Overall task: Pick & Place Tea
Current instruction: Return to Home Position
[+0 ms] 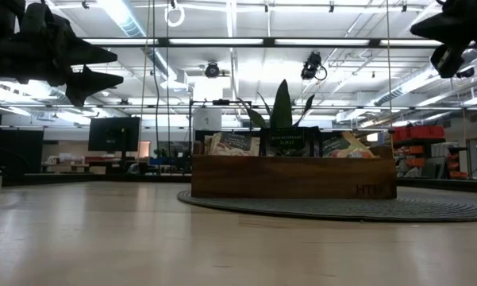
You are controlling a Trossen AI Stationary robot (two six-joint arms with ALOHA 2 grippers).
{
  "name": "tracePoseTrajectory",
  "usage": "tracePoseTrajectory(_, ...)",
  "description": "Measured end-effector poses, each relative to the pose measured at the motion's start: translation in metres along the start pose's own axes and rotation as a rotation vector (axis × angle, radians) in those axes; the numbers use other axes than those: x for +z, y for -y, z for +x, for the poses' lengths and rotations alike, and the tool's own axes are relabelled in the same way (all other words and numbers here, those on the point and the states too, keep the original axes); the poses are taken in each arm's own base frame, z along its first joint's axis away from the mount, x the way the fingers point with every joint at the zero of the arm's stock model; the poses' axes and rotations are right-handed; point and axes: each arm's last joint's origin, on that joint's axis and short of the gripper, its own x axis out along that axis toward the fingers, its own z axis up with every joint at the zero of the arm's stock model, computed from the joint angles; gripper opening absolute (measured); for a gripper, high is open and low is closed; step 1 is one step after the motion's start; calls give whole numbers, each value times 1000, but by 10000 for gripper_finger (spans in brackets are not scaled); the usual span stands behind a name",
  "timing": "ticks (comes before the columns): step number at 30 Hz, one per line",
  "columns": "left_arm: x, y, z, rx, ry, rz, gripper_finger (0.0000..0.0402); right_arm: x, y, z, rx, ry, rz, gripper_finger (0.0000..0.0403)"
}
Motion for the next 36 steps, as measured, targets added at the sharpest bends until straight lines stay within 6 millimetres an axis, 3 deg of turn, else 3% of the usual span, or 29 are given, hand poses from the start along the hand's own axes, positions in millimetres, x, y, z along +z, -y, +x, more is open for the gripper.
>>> tracePoseTrajectory(4, 0, 0, 0, 0, -1, 0, 280, -2, 1, -1, 16, -22, -102, 2)
tracePoseTrajectory(11, 0, 0, 0, 2, -5, 1, 280, 7, -11, 3, 258, 119, -123, 1)
tracePoseTrajectory(20, 0, 0, 0, 1, -2, 0, 280, -27, -2, 29, 407, 241, -225, 0)
tracePoseTrajectory(31, 0, 0, 0, 0, -1, 0, 280, -49, 3, 36, 570, 258, -252, 0)
tracePoseTrajectory(36, 0, 0, 0, 1, -1, 0, 280, -60, 10, 42, 448, 160, -327, 0)
